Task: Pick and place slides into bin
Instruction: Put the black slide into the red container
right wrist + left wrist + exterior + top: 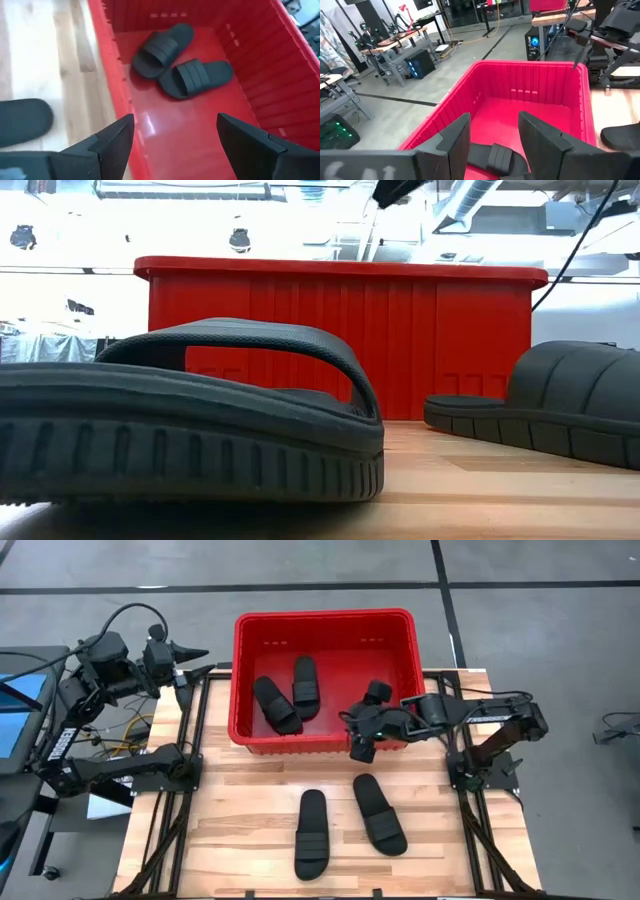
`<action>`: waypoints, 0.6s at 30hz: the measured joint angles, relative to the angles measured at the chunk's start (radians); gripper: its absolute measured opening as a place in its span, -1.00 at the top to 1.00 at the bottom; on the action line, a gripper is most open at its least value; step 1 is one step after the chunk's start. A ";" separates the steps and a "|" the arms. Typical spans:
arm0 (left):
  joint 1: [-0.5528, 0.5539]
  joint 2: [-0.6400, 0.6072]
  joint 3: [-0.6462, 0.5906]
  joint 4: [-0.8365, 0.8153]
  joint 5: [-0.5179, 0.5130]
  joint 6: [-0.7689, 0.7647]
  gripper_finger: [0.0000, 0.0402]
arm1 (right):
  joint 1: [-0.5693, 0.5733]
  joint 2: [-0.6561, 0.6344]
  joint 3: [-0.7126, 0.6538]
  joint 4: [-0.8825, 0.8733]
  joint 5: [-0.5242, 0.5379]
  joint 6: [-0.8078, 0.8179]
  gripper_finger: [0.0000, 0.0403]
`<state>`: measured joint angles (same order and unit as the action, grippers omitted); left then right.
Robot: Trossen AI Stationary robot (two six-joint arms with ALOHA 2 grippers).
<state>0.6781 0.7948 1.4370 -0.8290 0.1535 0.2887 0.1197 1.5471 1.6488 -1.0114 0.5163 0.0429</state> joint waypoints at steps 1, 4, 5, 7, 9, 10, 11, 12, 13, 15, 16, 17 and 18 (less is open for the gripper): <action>0.000 0.004 0.000 -0.002 0.003 -0.002 0.22 | -0.006 0.005 0.001 -0.015 0.002 0.000 -0.37; 0.000 0.021 0.000 -0.005 0.015 -0.019 0.22 | -0.019 0.015 -0.001 -0.087 0.000 0.001 -0.37; 0.000 0.025 0.000 -0.011 0.015 -0.020 0.22 | -0.022 0.017 0.000 -0.102 0.000 0.001 -0.37; 0.000 0.036 0.000 -0.024 0.016 -0.021 0.22 | -0.024 0.019 -0.002 -0.146 0.000 0.001 -0.37; 0.000 0.048 -0.001 -0.037 0.018 -0.022 0.22 | -0.022 0.019 -0.001 -0.146 -0.003 0.001 -0.37; 0.000 0.057 -0.001 -0.038 0.019 -0.022 0.22 | -0.022 0.019 -0.001 -0.152 -0.017 0.001 -0.37; 0.000 0.066 -0.001 -0.037 0.019 -0.022 0.22 | -0.022 0.020 -0.001 -0.159 -0.043 0.001 -0.37; 0.000 0.077 -0.001 -0.037 0.018 -0.031 0.22 | -0.022 0.021 -0.001 -0.169 -0.070 0.006 -0.37; 0.000 0.089 -0.001 -0.037 0.018 -0.044 0.22 | -0.022 0.022 -0.001 -0.178 -0.094 0.013 -0.37; 0.000 0.113 -0.001 -0.041 0.027 -0.076 0.22 | -0.022 0.022 -0.001 -0.195 -0.120 0.036 -0.37; 0.000 0.125 -0.001 -0.047 0.043 -0.080 0.22 | -0.017 0.022 -0.001 -0.200 -0.123 0.045 -0.37; 0.000 0.132 -0.002 -0.057 0.068 -0.078 0.22 | -0.012 0.022 -0.001 -0.204 -0.122 0.052 -0.37; -0.004 0.133 -0.004 -0.061 0.097 -0.073 0.22 | -0.005 0.022 -0.001 -0.205 -0.120 0.053 -0.37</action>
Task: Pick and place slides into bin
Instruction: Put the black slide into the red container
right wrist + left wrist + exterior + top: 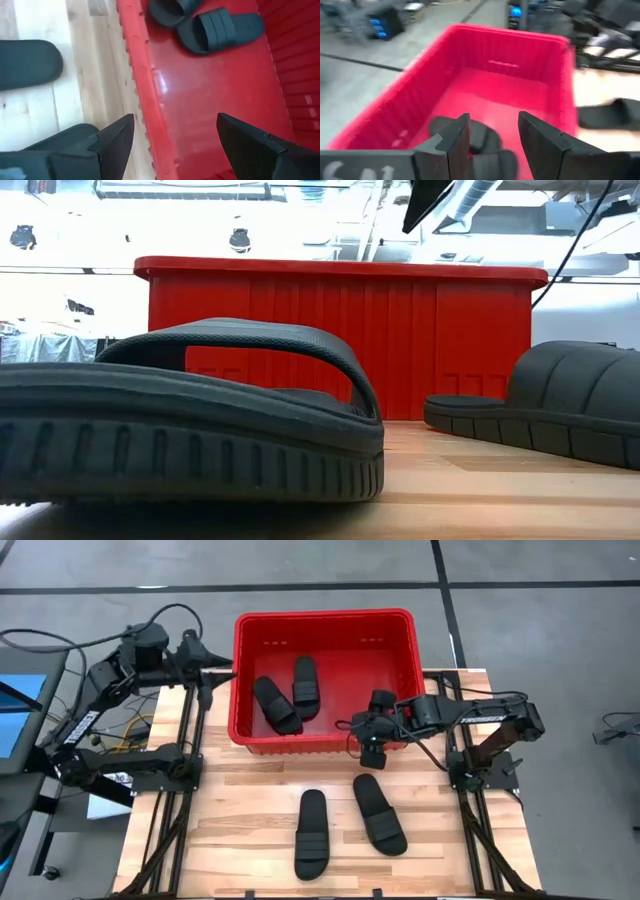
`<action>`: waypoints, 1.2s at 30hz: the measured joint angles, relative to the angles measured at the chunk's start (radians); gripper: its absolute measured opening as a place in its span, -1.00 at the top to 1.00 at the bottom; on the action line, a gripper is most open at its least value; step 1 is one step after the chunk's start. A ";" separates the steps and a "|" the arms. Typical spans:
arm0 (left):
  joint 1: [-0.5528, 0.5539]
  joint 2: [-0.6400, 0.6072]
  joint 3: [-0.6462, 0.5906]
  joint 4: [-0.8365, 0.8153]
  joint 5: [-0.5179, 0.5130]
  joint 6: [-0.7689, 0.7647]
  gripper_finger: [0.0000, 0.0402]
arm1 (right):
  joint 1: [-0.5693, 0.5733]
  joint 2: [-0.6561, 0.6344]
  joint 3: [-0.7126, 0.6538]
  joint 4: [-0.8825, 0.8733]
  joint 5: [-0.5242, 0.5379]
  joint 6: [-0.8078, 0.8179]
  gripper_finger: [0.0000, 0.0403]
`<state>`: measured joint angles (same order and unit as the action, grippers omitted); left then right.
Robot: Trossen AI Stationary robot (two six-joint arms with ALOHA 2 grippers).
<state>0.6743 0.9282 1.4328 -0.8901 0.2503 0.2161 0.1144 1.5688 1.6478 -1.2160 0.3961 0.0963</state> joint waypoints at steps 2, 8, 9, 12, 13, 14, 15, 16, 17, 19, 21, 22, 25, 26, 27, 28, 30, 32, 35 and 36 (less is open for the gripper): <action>-0.011 -0.015 -0.020 0.038 0.030 0.006 0.22 | 0.018 -0.007 0.000 0.001 0.000 0.004 -0.37; -0.027 -0.160 -0.173 0.226 -0.033 -0.026 0.22 | 0.101 -0.035 0.000 0.010 0.066 0.046 -0.37; -0.027 -0.196 -0.204 0.252 -0.033 -0.042 0.22 | 0.118 -0.038 0.001 0.013 0.082 0.056 -0.37; -0.027 -0.302 -0.298 0.294 -0.022 -0.075 0.22 | 0.169 -0.054 -0.001 -0.006 0.126 0.093 -0.37; -0.027 -0.335 -0.328 0.309 -0.022 -0.093 0.22 | 0.186 -0.059 0.000 -0.003 0.154 0.107 -0.37; -0.027 -0.368 -0.357 0.321 -0.019 -0.113 0.22 | 0.207 -0.068 -0.002 -0.002 0.186 0.120 -0.37; -0.027 -0.400 -0.387 0.333 -0.013 -0.136 0.22 | 0.231 -0.083 -0.018 0.004 0.220 0.134 -0.37; -0.027 -0.430 -0.413 0.347 -0.003 -0.158 0.22 | 0.251 -0.101 -0.043 0.023 0.262 0.140 -0.37; -0.027 -0.457 -0.438 0.361 0.005 -0.175 0.22 | 0.268 -0.124 -0.075 0.059 0.298 0.146 -0.37; -0.027 -0.515 -0.483 0.388 0.015 -0.206 0.22 | 0.300 -0.182 -0.166 0.109 0.348 0.182 -0.37; -0.027 -0.562 -0.509 0.415 0.026 -0.228 0.22 | 0.321 -0.247 -0.274 0.172 0.374 0.233 -0.37; -0.027 -0.581 -0.521 0.430 0.035 -0.237 0.22 | 0.327 -0.285 -0.333 0.208 0.384 0.262 -0.37; -0.027 -0.624 -0.551 0.445 0.062 -0.265 0.22 | 0.350 -0.395 -0.508 0.307 0.399 0.348 -0.37; -0.027 -0.634 -0.555 0.446 0.065 -0.268 0.22 | 0.354 -0.429 -0.562 0.351 0.400 0.369 -0.37; -0.027 -0.642 -0.556 0.448 0.069 -0.272 0.22 | 0.357 -0.461 -0.616 0.392 0.399 0.383 -0.37; -0.027 -0.648 -0.558 0.451 0.084 -0.279 0.22 | 0.362 -0.490 -0.667 0.438 0.399 0.391 -0.37; -0.027 -0.654 -0.568 0.453 0.122 -0.293 0.22 | 0.375 -0.536 -0.762 0.549 0.399 0.394 -0.37; -0.027 -0.660 -0.583 0.455 0.160 -0.317 0.22 | 0.389 -0.569 -0.848 0.662 0.398 0.394 -0.37; -0.027 -0.679 -0.621 0.488 0.182 -0.355 0.22 | 0.418 -0.587 -0.962 0.852 0.391 0.395 -0.37; -0.027 -0.686 -0.639 0.495 0.182 -0.363 0.22 | 0.431 -0.585 -0.996 0.918 0.389 0.395 -0.37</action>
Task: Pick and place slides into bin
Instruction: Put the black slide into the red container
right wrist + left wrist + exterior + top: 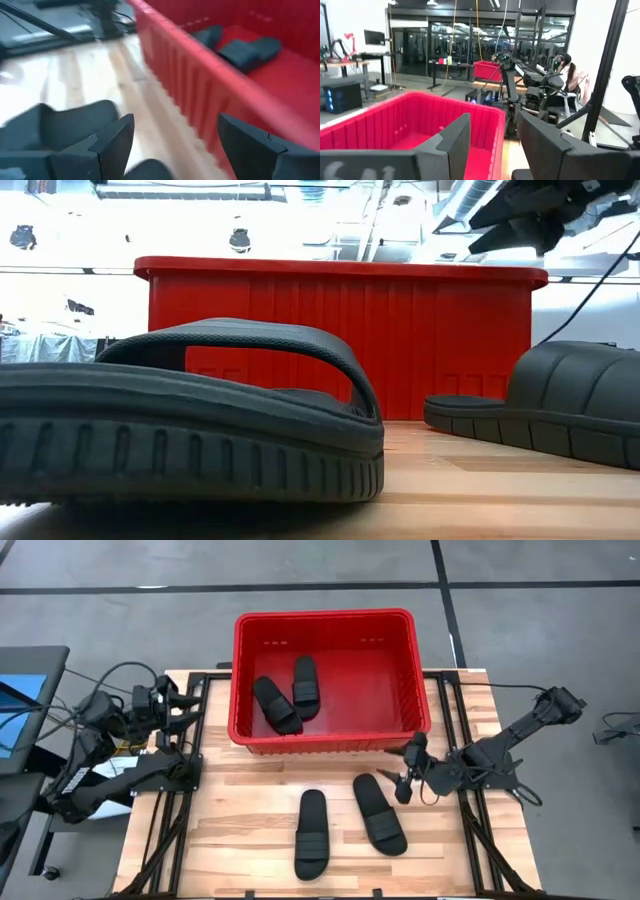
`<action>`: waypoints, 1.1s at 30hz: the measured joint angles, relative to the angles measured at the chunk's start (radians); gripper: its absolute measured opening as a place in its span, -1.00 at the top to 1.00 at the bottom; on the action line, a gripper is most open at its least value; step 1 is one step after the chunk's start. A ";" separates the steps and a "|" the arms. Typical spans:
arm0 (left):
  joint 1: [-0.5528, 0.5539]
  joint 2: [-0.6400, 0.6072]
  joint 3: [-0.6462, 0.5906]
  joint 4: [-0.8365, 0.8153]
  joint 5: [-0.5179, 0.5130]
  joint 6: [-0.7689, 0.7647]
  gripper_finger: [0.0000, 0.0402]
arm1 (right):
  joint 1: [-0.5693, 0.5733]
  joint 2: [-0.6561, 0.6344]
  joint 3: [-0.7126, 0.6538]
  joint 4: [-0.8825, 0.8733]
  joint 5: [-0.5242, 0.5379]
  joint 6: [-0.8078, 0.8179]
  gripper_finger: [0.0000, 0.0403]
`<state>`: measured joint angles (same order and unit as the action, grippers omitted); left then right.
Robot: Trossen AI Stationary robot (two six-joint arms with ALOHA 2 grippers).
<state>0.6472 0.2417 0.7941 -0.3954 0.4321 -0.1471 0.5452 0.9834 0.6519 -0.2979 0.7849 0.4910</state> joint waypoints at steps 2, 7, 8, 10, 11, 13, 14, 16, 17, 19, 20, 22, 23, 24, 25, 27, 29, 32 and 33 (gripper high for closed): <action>0.000 -0.016 -0.039 0.027 -0.001 -0.015 0.22 | 0.028 0.012 -0.058 0.127 -0.001 0.001 -0.37; 0.000 -0.055 -0.130 0.153 -0.011 -0.063 0.22 | 0.090 0.098 -0.123 0.361 -0.001 -0.001 -0.37; 0.000 -0.061 -0.144 0.169 -0.011 -0.072 0.22 | 0.100 0.117 -0.123 0.381 -0.001 -0.001 -0.37; 0.000 -0.062 -0.163 0.210 -0.010 -0.086 0.22 | 0.112 0.153 -0.123 0.425 -0.002 -0.007 -0.37; 0.000 -0.062 -0.170 0.222 -0.007 -0.095 0.22 | 0.116 0.166 -0.123 0.447 -0.003 -0.010 -0.37; 0.000 -0.061 -0.188 0.247 -0.003 -0.106 0.22 | 0.123 0.191 -0.123 0.490 -0.004 -0.010 -0.37; 0.000 -0.061 -0.196 0.259 -0.005 -0.110 0.22 | 0.126 0.202 -0.123 0.500 -0.011 -0.010 -0.37; 0.000 -0.061 -0.210 0.285 -0.013 -0.125 0.22 | 0.129 0.218 -0.123 0.527 -0.055 -0.010 -0.37; 0.000 -0.061 -0.212 0.287 -0.021 -0.129 0.22 | 0.129 0.225 -0.123 0.537 -0.085 -0.010 -0.37; 0.000 -0.061 -0.212 0.289 -0.031 -0.129 0.22 | 0.127 0.240 -0.123 0.552 -0.146 -0.011 -0.37; 0.000 -0.061 -0.212 0.291 -0.034 -0.129 0.22 | 0.127 0.247 -0.123 0.566 -0.166 -0.010 -0.37; 0.000 -0.061 -0.212 0.292 -0.042 -0.129 0.22 | 0.126 0.259 -0.123 0.591 -0.179 -0.008 -0.37; 0.000 -0.061 -0.212 0.292 -0.046 -0.129 0.22 | 0.124 0.264 -0.123 0.593 -0.179 -0.005 -0.37; 0.000 -0.061 -0.212 0.292 -0.049 -0.129 0.22 | 0.120 0.268 -0.123 0.592 -0.178 -0.002 -0.37; 0.000 -0.061 -0.212 0.292 -0.052 -0.129 0.22 | 0.114 0.271 -0.123 0.588 -0.178 0.006 -0.37; 0.000 -0.061 -0.212 0.291 -0.052 -0.129 0.22 | 0.094 0.278 -0.123 0.571 -0.177 0.027 -0.37; 0.000 -0.061 -0.212 0.292 -0.052 -0.123 0.22 | 0.071 0.280 -0.123 0.526 -0.177 0.063 -0.37; 0.000 -0.061 -0.212 0.292 -0.052 -0.109 0.22 | 0.029 0.280 -0.122 0.415 -0.182 0.137 -0.37; 0.000 -0.061 -0.212 0.292 -0.052 -0.105 0.22 | 0.014 0.280 -0.122 0.363 -0.185 0.171 -0.37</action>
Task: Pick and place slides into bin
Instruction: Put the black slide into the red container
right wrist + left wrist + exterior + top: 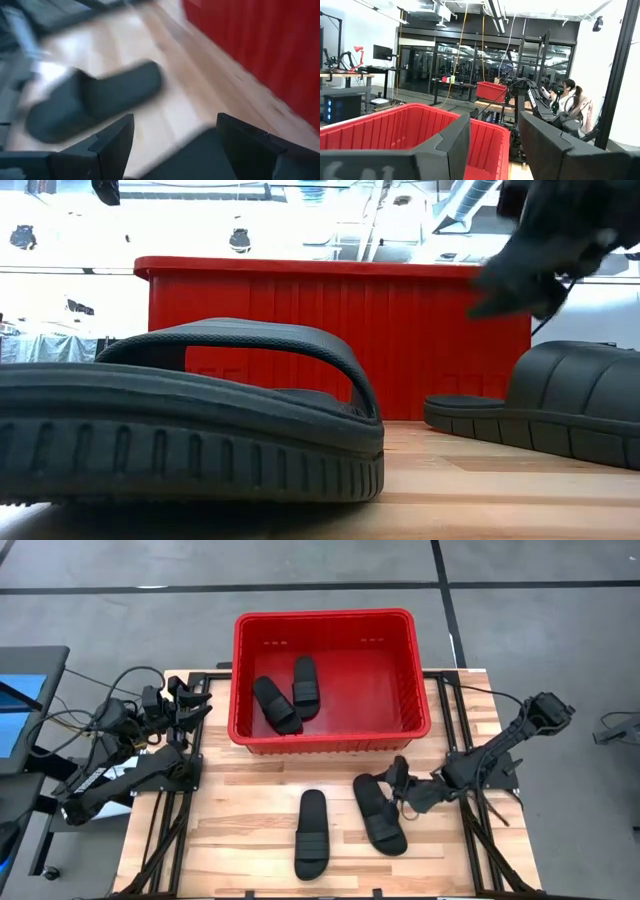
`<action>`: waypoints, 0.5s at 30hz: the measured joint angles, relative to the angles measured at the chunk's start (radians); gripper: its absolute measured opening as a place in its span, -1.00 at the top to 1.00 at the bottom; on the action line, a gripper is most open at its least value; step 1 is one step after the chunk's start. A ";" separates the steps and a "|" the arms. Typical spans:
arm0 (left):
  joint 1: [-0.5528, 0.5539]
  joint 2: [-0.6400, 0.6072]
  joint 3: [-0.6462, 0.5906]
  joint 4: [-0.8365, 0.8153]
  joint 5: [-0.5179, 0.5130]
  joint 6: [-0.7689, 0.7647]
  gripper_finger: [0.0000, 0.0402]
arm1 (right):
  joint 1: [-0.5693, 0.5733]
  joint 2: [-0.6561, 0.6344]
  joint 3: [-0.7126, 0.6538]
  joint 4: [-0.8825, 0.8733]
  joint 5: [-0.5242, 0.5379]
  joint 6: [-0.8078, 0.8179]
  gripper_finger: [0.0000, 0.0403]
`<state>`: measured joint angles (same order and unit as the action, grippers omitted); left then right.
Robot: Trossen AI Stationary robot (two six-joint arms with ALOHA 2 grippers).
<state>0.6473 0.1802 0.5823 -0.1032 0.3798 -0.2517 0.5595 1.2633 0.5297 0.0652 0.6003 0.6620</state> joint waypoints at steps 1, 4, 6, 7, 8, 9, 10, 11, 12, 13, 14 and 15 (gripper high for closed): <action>0.000 0.000 0.000 0.000 0.000 0.004 0.22 | -0.013 0.000 0.000 -0.050 0.000 0.035 -0.37; 0.000 0.000 0.000 -0.003 0.000 0.013 0.21 | -0.043 0.000 0.000 -0.183 -0.001 0.124 -0.37; 0.000 0.000 0.000 -0.010 0.001 0.018 0.21 | -0.055 0.000 0.000 -0.238 -0.001 0.153 -0.37; 0.000 0.000 0.000 -0.014 0.003 0.018 0.21 | -0.060 0.000 0.000 -0.258 -0.002 0.163 -0.37; 0.000 0.000 0.000 -0.019 0.005 0.018 0.21 | -0.064 0.000 0.000 -0.275 -0.003 0.171 -0.37; 0.000 0.000 0.000 -0.023 0.005 0.018 0.21 | -0.068 0.000 0.000 -0.288 -0.010 0.176 -0.37; 0.000 0.000 0.000 -0.028 0.006 0.018 0.21 | -0.073 0.000 0.000 -0.297 -0.021 0.176 -0.37; 0.000 0.000 0.000 -0.032 0.008 0.019 0.21 | -0.079 0.000 0.000 -0.302 -0.032 0.177 -0.37; 0.000 0.000 0.000 -0.038 0.009 0.019 0.21 | -0.084 0.000 0.000 -0.304 -0.045 0.176 -0.37; 0.000 0.000 0.000 -0.043 0.009 0.019 0.21 | -0.088 0.000 0.000 -0.306 -0.057 0.175 -0.37; 0.000 0.000 0.000 -0.047 0.009 0.018 0.21 | -0.091 0.000 0.000 -0.311 -0.068 0.172 -0.37; 0.000 0.000 0.000 -0.047 0.009 0.016 0.21 | -0.094 0.001 0.000 -0.317 -0.076 0.170 -0.37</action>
<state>0.6476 0.1802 0.5823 -0.1505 0.3885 -0.2357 0.4659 1.2640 0.5297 -0.2516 0.5241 0.8323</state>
